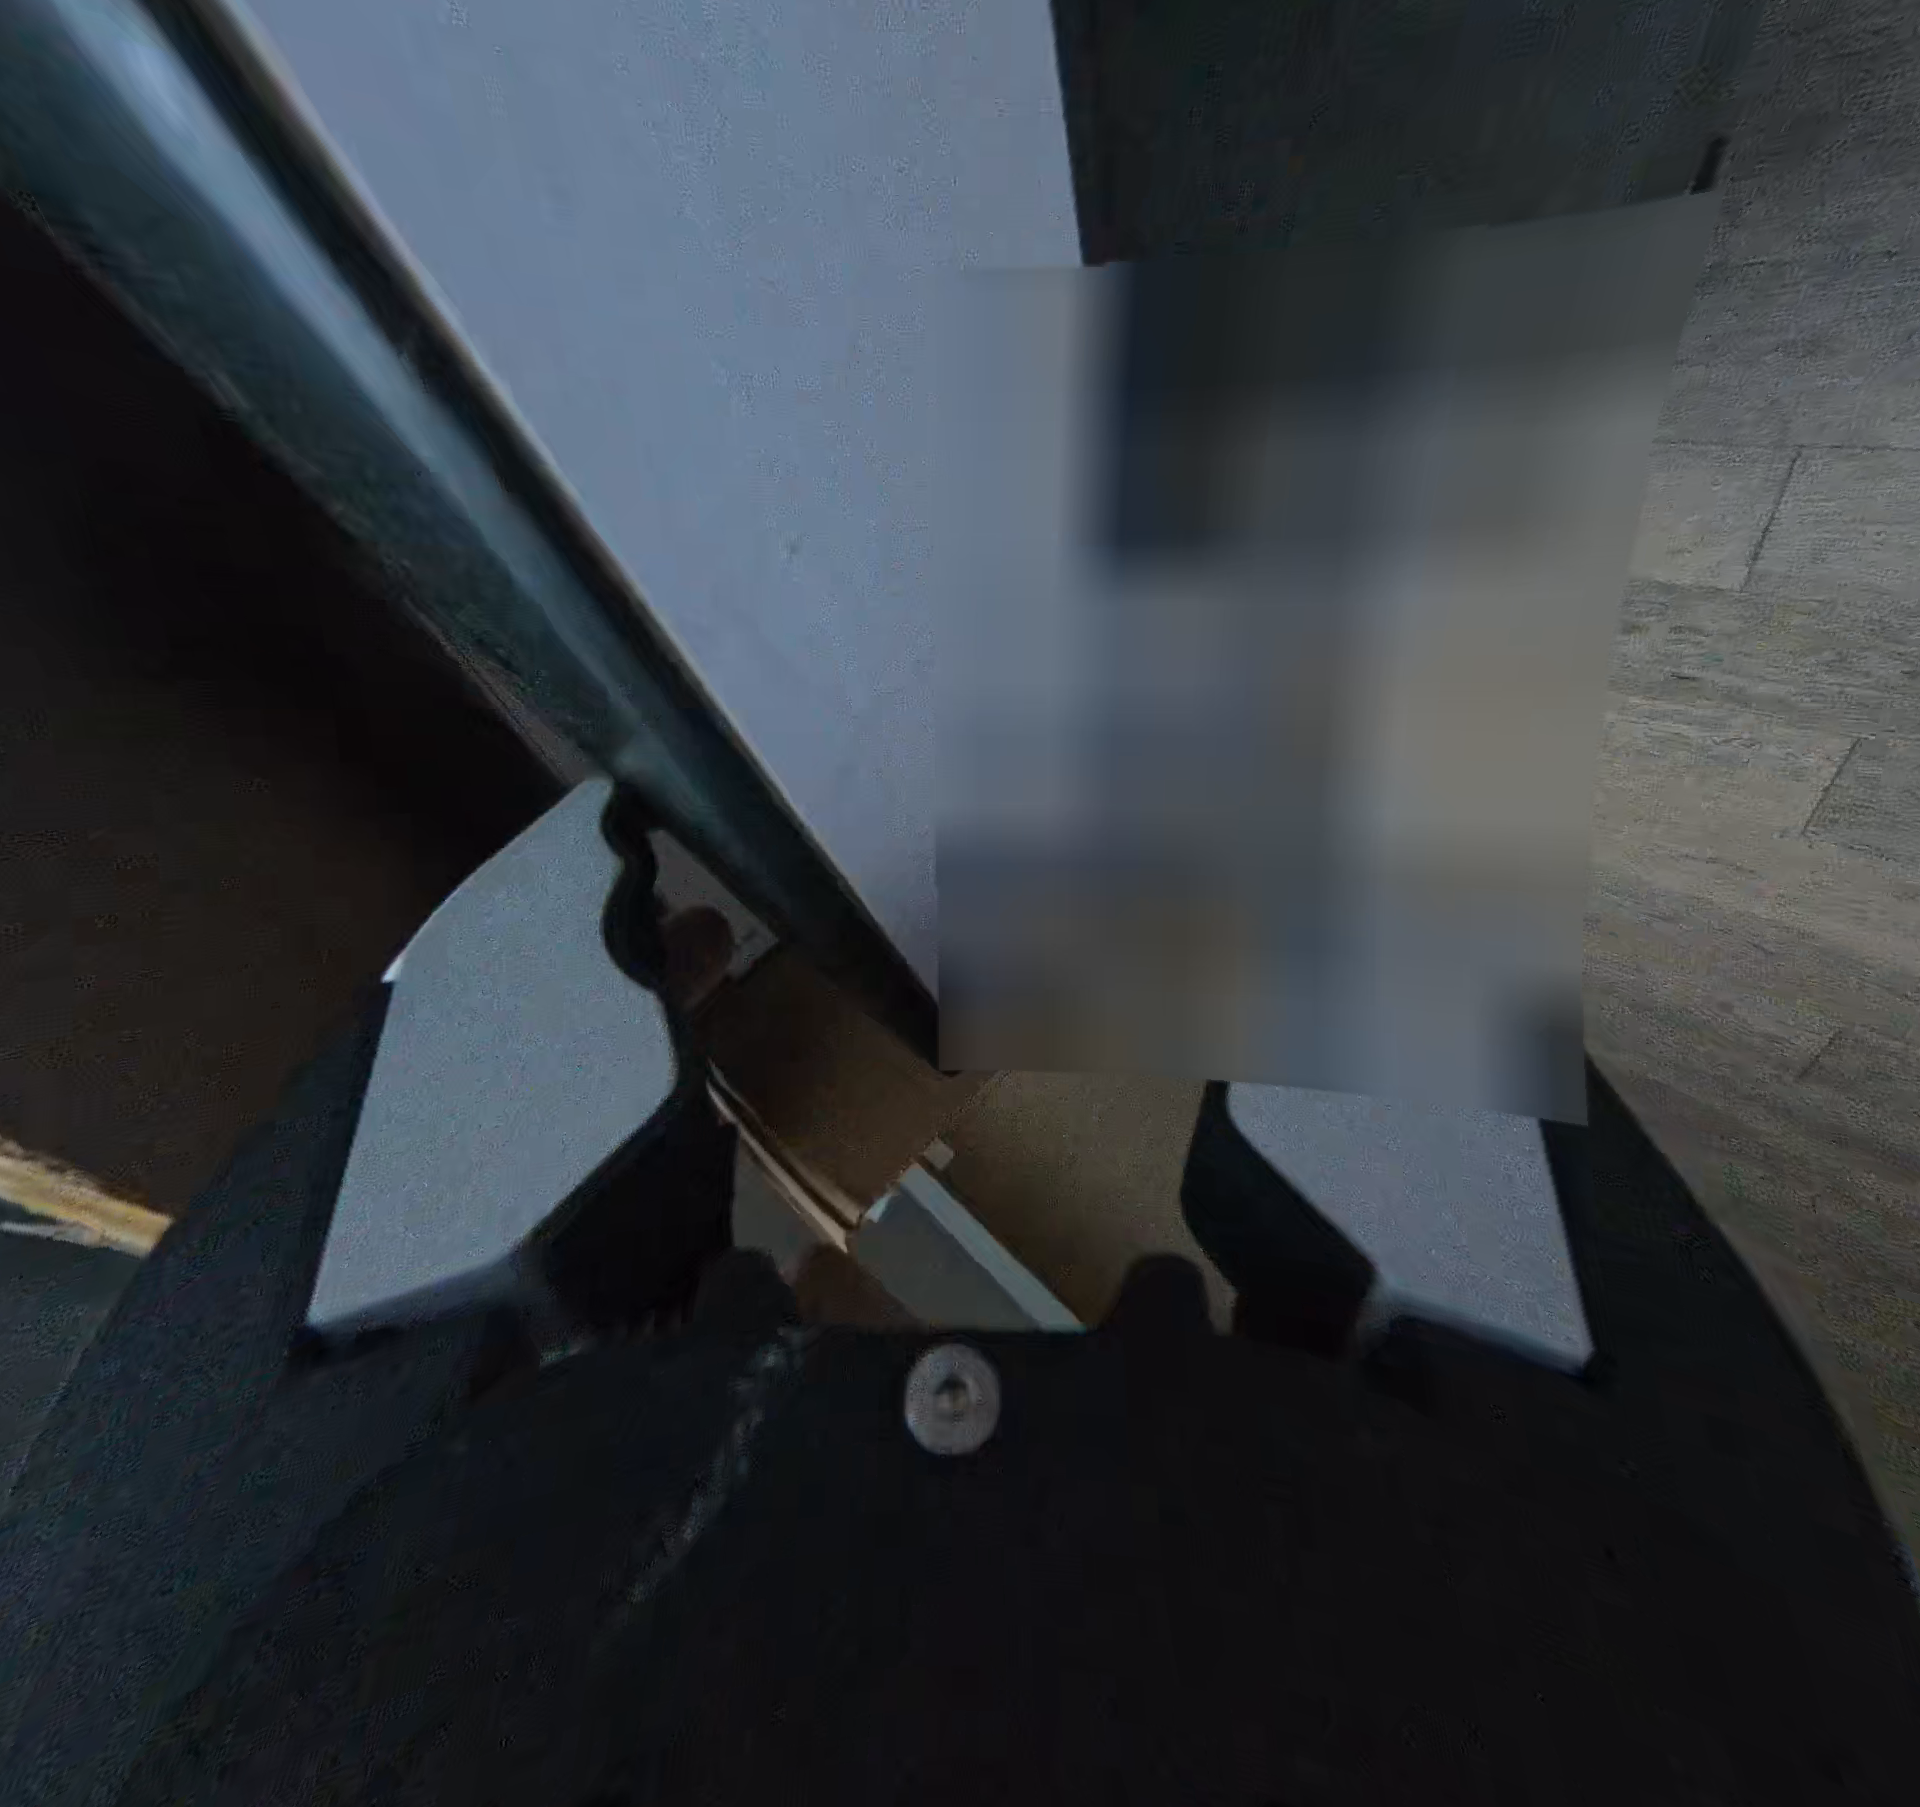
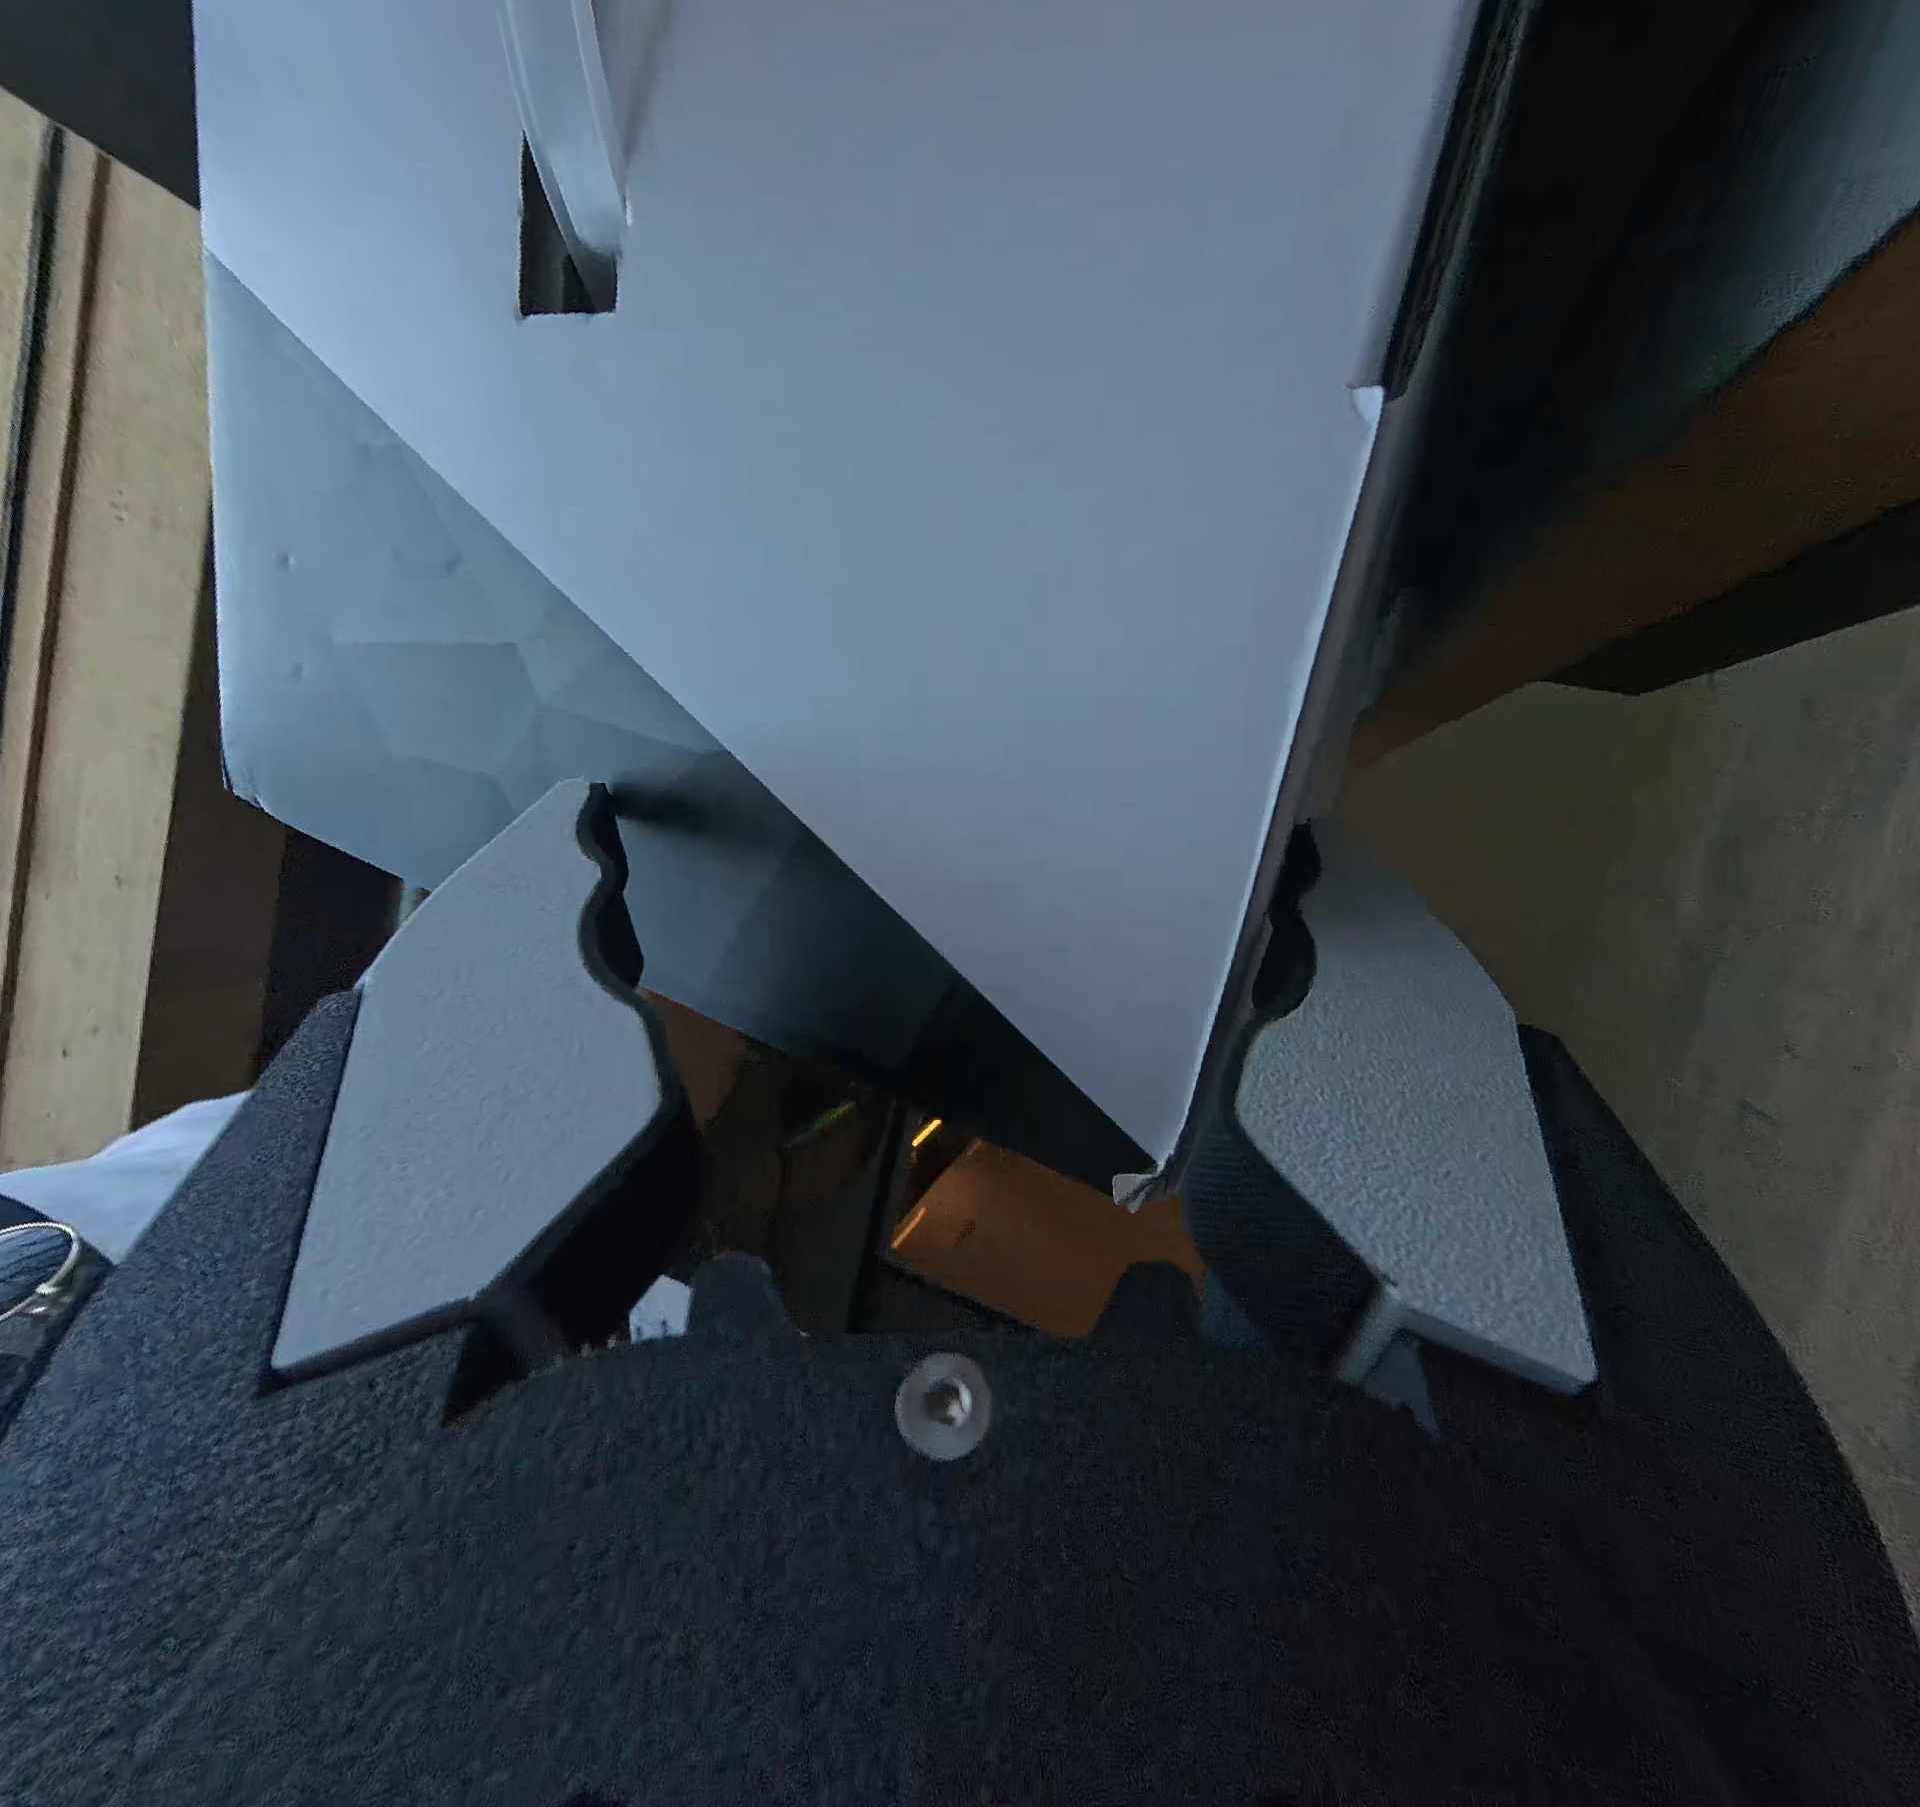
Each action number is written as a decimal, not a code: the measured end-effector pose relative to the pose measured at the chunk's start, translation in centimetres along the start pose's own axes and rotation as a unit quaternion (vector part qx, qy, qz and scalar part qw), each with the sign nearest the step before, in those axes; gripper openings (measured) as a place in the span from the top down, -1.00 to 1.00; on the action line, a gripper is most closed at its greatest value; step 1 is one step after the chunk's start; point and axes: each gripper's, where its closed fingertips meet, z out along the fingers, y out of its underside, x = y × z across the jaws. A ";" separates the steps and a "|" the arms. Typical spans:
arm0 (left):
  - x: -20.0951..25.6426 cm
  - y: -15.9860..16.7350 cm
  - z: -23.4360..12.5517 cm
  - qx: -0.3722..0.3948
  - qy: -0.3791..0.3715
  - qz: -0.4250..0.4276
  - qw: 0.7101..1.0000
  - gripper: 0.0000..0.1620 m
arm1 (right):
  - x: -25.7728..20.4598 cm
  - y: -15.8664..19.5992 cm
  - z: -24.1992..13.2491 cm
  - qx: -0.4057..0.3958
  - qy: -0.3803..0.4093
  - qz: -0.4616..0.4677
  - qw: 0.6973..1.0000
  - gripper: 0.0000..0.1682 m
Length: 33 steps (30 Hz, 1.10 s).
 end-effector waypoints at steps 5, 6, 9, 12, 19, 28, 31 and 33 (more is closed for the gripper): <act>0.2 -0.2 0.3 0.047 -0.008 -0.116 0.992 -0.26 | -1.9 1.2 0.2 -0.013 0.045 -0.036 0.998 -0.37; 0.3 -0.5 0.2 0.058 -0.011 -0.134 0.989 -0.28 | -2.3 1.1 0.1 -0.008 0.052 -0.038 0.998 -0.38; 0.2 -1.3 -0.2 0.088 -0.015 -0.171 0.981 -0.33 | -3.9 0.5 -0.2 0.005 0.076 -0.046 0.996 -0.38; 0.9 -1.9 0.1 0.099 -0.008 -0.208 0.973 -0.34 | -6.0 0.2 -0.6 -0.020 0.123 -0.064 0.990 -0.38; 2.5 -3.6 2.0 0.115 0.004 -0.329 0.937 -0.39 | -10.0 -0.4 -0.3 -0.076 0.248 -0.112 0.959 -0.39; 7.6 -9.5 7.8 0.212 0.121 -0.522 0.817 -0.25 | -14.0 -2.2 3.1 -0.182 0.402 -0.320 0.838 -0.18; 10.3 -12.1 9.5 0.214 0.099 -0.505 0.831 -0.10 | -13.2 -3.0 4.4 -0.237 0.441 -0.374 0.781 -0.23; 10.2 -12.7 9.0 0.230 0.102 -0.530 0.810 -0.08 | -13.1 -3.5 3.6 -0.274 0.461 -0.411 0.737 -0.07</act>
